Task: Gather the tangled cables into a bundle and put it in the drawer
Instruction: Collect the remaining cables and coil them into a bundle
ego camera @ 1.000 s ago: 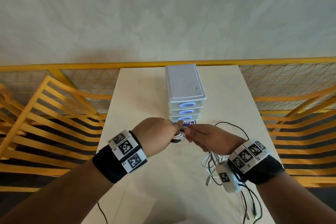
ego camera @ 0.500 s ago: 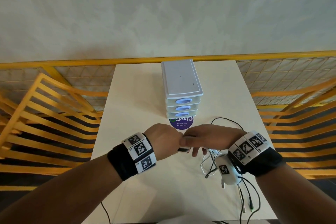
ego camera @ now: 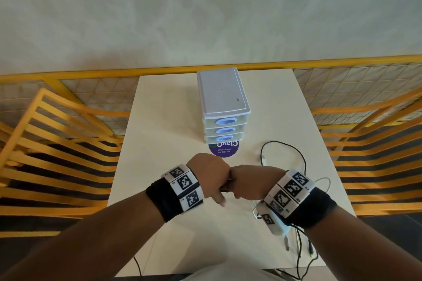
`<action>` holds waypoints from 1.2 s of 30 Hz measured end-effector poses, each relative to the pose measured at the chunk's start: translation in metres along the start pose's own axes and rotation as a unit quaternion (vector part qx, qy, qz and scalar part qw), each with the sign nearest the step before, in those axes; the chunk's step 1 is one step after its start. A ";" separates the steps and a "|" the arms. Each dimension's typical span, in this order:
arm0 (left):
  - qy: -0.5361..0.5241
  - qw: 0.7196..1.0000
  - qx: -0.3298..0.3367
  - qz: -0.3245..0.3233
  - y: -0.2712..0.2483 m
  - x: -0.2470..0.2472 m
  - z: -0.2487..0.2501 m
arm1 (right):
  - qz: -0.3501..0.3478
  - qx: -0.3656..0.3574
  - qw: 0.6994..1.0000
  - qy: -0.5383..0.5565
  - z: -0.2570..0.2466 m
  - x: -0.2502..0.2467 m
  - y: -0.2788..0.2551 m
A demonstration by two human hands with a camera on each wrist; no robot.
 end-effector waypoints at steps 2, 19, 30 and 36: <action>0.011 1.000 -0.026 0.011 0.001 0.001 -0.006 | 0.005 0.005 1.000 0.011 0.003 0.000 0.000; -0.092 0.984 -0.001 0.150 -0.006 -0.019 -0.020 | 0.054 -0.041 0.997 0.025 0.000 -0.016 -0.013; -0.472 0.808 0.053 0.348 -0.051 -0.025 -0.077 | 0.060 -0.082 0.949 0.299 0.021 -0.039 -0.014; -0.695 0.652 0.074 0.294 -0.021 0.025 -0.057 | 0.050 -0.144 0.889 0.432 0.017 -0.053 -0.018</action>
Point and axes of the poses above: each hand's wrist, its own y-axis towards the middle knuckle, its own x-axis out of the palm, z = x × y, the point moved 9 cm from there along y, towards the middle knuckle, and after that the axes turned 8 degrees about x, right-handed, at the moved point
